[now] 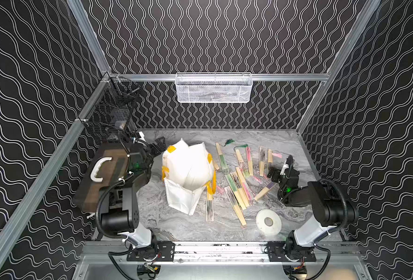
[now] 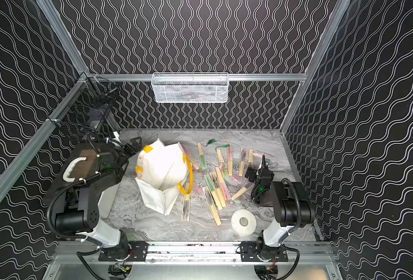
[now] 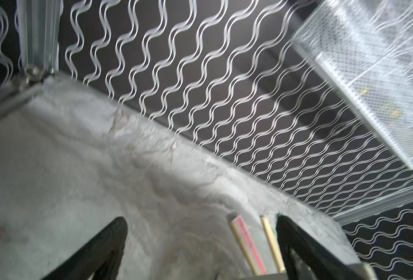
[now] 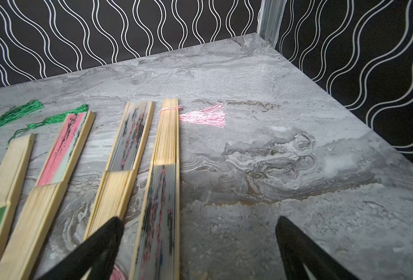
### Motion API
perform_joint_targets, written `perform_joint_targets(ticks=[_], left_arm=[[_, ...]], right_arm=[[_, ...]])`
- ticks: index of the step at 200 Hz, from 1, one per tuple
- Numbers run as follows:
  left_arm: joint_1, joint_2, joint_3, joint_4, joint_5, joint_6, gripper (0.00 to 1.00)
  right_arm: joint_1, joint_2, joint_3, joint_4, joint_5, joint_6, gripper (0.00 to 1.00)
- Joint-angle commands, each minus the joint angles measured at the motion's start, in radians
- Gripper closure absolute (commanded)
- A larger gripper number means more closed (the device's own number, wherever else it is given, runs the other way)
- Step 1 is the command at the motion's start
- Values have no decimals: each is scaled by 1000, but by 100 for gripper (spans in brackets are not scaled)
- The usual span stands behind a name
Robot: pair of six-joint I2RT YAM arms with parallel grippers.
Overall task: Take out the folding fans from the tote bags
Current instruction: Move the canvas bag to the center of the board.
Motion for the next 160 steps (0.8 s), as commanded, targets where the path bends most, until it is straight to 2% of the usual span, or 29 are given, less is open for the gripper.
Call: perform_joint_targets(ticks=[1,19,54,82,113,143,160], left_arm=[[1,-42,55,-170,-110,89,11],[1,-45,93,-270,-224,165,19],[-13,-5,100,-313,-286,292,31],[-69,51,146,-398,-371,421,35],[-101,98,187,-486,-442,472,42],[-109,86,143,-469,-389,448,44],[-117,69,74,-369,-287,440,44]], right_arm=[[0,0,1,37,-2,1,0],[0,0,1,37,-2,1,0],[0,0,1,37,-2,2,0],[0,-1,1,36,-2,1,0],[0,0,2,36,-2,1,0],[0,-1,1,36,-2,1,0],[0,0,1,37,-1,1,0]])
